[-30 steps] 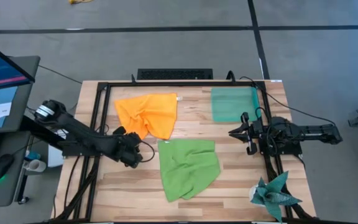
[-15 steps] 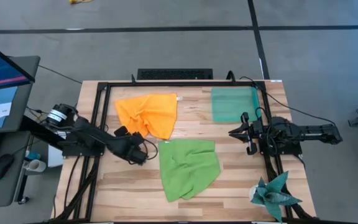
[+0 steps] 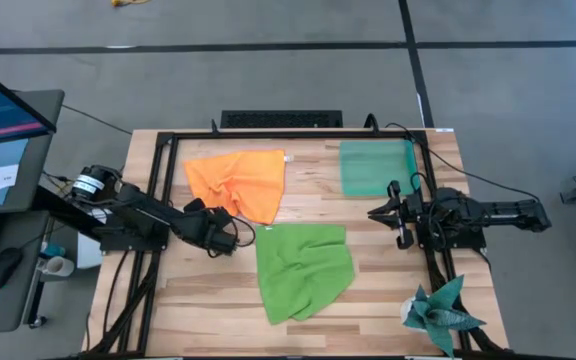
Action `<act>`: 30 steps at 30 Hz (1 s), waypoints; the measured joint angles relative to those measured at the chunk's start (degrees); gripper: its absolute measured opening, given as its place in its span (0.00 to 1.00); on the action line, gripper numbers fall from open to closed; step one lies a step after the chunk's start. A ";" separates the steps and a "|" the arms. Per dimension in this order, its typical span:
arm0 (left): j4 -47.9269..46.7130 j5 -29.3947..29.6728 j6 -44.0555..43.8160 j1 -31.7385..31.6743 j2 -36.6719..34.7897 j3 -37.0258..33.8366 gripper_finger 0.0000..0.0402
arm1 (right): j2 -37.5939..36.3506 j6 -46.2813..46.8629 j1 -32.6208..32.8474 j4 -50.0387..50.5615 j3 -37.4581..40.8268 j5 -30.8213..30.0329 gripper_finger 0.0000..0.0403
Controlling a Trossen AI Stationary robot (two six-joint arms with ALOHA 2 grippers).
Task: Roll microfiber towels into tight, uniform cylinder then place into a basket
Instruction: Fold the orange towel
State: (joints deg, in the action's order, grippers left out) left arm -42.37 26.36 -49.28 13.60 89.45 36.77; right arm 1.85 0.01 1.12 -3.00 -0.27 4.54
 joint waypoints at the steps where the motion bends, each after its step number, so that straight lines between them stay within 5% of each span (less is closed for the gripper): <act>1: 0.14 -0.26 0.56 -0.06 0.00 0.00 0.39 | 0.00 0.00 -0.01 0.02 0.00 0.01 0.16; 11: 1.77 -2.60 3.67 -0.12 -1.72 -0.55 0.03 | 0.00 0.00 0.00 0.04 0.01 0.01 0.16; 30: -3.80 -7.49 4.47 8.83 -2.03 10.52 0.00 | 0.00 0.00 0.01 0.06 0.00 -0.01 0.16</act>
State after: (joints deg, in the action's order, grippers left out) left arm -46.17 18.87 -44.81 22.42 87.42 47.29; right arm 1.85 0.01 1.13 -2.94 -0.27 4.54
